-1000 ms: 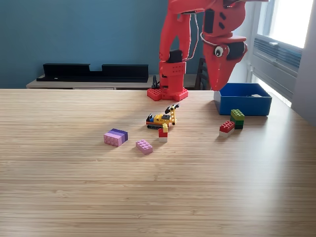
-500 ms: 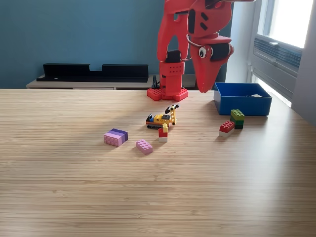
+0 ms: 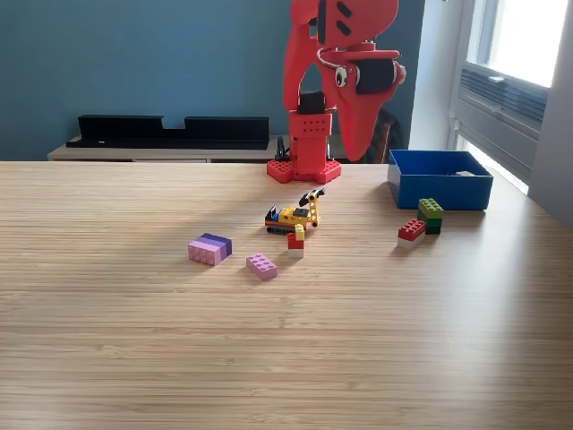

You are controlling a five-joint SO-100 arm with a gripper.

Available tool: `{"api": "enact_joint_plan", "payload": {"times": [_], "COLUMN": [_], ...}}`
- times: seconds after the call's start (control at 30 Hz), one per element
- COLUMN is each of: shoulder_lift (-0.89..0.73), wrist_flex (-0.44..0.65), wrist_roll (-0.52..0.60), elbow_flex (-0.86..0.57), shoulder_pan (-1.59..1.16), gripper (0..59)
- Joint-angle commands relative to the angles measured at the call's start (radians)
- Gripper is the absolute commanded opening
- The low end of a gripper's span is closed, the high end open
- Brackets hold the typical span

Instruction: Grasp a lego block and put it in the bin.

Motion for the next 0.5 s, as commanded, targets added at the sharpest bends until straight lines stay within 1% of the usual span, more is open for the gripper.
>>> {"api": "enact_joint_plan", "payload": {"times": [0.03, 0.3, 0.5], "shoulder_lift": [0.114, 0.114, 0.114], "wrist_flex": [-0.020, -0.152, -0.268], "wrist_roll": [0.081, 0.114, 0.184], "elbow_flex": [-0.060, 0.089, 0.187], "shoulder_pan": [0.087, 0.301, 0.514], "gripper": [0.1, 0.1, 0.1]}}
